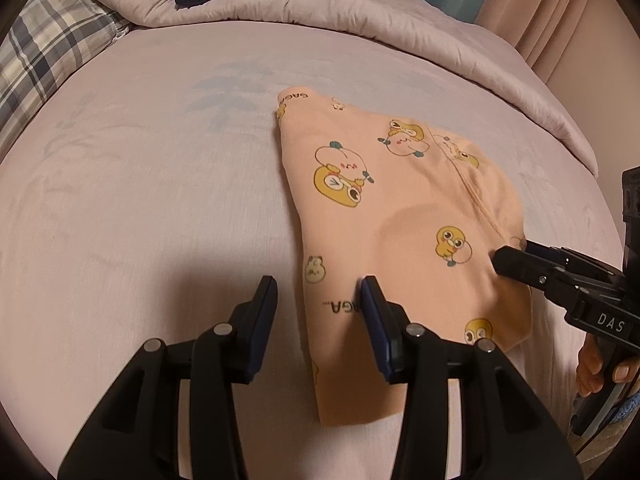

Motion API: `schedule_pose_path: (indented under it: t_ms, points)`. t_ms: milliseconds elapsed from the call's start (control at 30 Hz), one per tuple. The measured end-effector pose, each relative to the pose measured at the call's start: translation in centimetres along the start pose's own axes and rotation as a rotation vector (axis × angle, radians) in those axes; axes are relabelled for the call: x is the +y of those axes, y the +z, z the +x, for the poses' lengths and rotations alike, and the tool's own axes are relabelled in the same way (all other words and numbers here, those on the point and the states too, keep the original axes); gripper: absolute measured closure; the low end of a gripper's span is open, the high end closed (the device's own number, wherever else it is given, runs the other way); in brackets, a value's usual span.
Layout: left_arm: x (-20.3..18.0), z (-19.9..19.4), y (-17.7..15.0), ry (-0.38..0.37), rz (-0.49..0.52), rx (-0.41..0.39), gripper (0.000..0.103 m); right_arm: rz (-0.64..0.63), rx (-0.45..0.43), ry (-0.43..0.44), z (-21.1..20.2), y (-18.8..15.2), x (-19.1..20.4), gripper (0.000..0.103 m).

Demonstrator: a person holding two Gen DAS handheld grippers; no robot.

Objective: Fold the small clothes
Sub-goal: 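Open both grippers to release the folded shirt and lift away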

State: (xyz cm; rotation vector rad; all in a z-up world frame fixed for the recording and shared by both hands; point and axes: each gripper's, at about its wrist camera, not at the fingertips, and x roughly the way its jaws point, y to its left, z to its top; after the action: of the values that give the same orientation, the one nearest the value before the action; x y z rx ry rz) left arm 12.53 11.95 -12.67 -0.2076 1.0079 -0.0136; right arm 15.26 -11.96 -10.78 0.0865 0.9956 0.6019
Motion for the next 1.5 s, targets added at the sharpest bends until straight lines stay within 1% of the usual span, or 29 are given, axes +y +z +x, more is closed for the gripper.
schedule_pose_path:
  t_ms: [333, 400, 633, 767, 933, 1000, 1033, 1067, 1100, 1133, 1167, 1233, 1400, 1500]
  points:
    - [0.0, 0.2, -0.5, 0.008, 0.001, 0.007, 0.059, -0.008, 0.028, -0.023, 0.3, -0.4, 0.2, 0.062]
    - [-0.2, -0.1, -0.7, 0.008, 0.007, 0.006, 0.061, -0.013, 0.027, -0.020, 0.0, -0.5, 0.2, 0.062]
    - [-0.7, -0.7, -1.4, 0.016, 0.022, 0.010, 0.061, -0.016, 0.038, -0.022, -0.4, -1.2, 0.1, 0.062]
    - [-0.8, -1.2, -1.8, 0.012, 0.011, 0.012, 0.061, -0.020, 0.049, -0.029, -0.6, -1.5, 0.1, 0.062]
    - [-1.5, -2.5, -2.1, 0.012, 0.022, -0.004, 0.061, -0.029, 0.028, -0.017, -1.9, -1.5, 0.4, 0.062]
    - [-1.8, -3.1, -2.3, 0.013, 0.027, -0.014, 0.058, -0.038, 0.016, -0.014, -2.5, -1.6, 0.6, 0.062]
    - [-2.0, -3.5, -2.3, 0.015, 0.029, -0.021, 0.054, -0.041, 0.012, -0.010, -2.7, -1.7, 0.7, 0.060]
    - [-2.2, -3.8, -2.4, 0.016, 0.029, -0.027, 0.049, -0.043, 0.008, -0.004, -2.9, -1.7, 0.9, 0.055]
    - [-2.3, -4.1, -2.5, 0.017, 0.028, -0.033, 0.047, -0.047, 0.001, 0.002, -3.3, -1.8, 1.1, 0.053]
    - [-2.4, -4.3, -2.5, 0.018, 0.027, -0.039, 0.044, -0.052, -0.005, 0.002, -3.5, -1.8, 1.3, 0.048]
    - [-2.5, -4.7, -2.5, 0.021, 0.024, -0.044, 0.043, -0.058, -0.010, -0.001, -3.7, -1.9, 1.4, 0.044]
    - [-2.6, -5.2, -2.5, 0.019, 0.019, -0.049, 0.043, -0.071, -0.021, -0.012, -4.3, -2.0, 1.9, 0.040]
    - [-3.3, -6.8, -2.6, 0.027, 0.021, -0.081, 0.041, -0.094, -0.053, -0.011, -5.6, -2.0, 2.8, 0.036]
    - [-3.7, -7.9, -2.7, 0.031, 0.031, -0.106, 0.036, -0.104, -0.069, -0.009, -6.2, -2.2, 3.1, 0.035]
